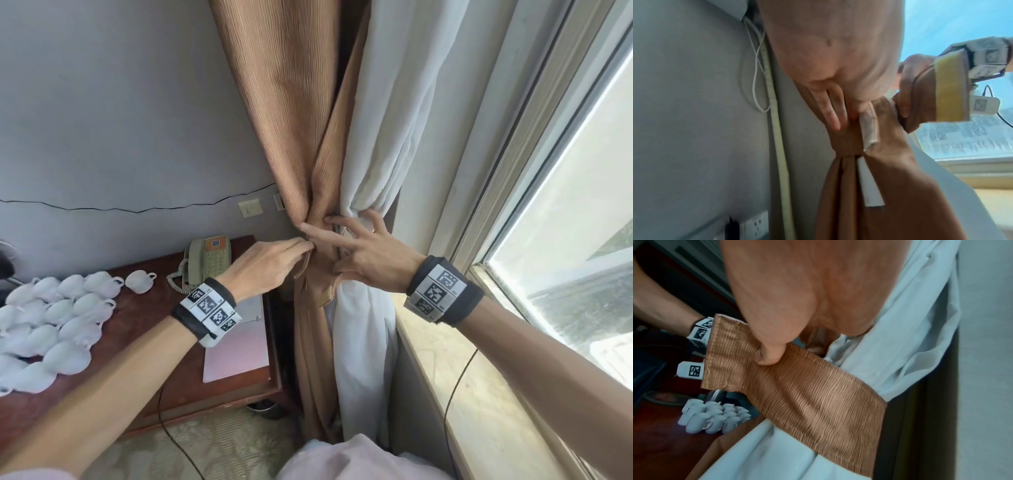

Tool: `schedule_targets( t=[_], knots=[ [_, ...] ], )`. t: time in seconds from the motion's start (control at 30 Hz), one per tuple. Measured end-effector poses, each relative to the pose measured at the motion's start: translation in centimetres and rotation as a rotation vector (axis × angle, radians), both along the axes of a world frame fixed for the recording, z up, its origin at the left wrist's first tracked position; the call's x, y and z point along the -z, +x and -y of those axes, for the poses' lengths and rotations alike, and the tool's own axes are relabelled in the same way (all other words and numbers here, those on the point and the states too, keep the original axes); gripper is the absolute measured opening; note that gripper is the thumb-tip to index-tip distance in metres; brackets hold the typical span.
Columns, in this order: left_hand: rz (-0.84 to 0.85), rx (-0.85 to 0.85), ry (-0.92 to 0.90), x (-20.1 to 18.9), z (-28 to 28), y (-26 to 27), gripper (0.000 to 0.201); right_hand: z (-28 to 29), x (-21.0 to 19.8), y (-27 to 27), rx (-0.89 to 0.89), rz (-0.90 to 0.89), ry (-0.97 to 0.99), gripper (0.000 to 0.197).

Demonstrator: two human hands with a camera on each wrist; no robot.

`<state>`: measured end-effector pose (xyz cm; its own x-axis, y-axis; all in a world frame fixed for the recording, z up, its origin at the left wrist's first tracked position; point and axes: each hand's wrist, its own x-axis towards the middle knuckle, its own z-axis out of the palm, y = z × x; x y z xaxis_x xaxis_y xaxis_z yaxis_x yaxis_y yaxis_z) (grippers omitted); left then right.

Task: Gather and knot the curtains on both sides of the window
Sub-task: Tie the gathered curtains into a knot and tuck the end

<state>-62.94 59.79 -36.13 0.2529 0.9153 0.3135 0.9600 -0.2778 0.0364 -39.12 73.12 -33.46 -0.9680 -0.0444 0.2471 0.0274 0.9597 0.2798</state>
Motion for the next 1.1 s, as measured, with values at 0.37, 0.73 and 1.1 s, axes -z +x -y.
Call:
schedule_targets(
  t=[0.37,0.73,1.1],
  knots=[
    [0.147,-0.047,0.247,2.3,-3.4,1.0,0.016,-0.7,1.2,0.0,0.07,-0.051,-0.007,0.04],
    [0.351,-0.177,-0.186,-3.0,-4.4,2.2,0.012,1.3,4.7,-1.5,0.225,-0.411,-0.26,0.047],
    [0.393,-0.267,-0.279,-4.7,-4.1,3.4,0.008,1.4,5.0,-1.6,0.226,-0.504,-0.26,0.056]
  ],
)
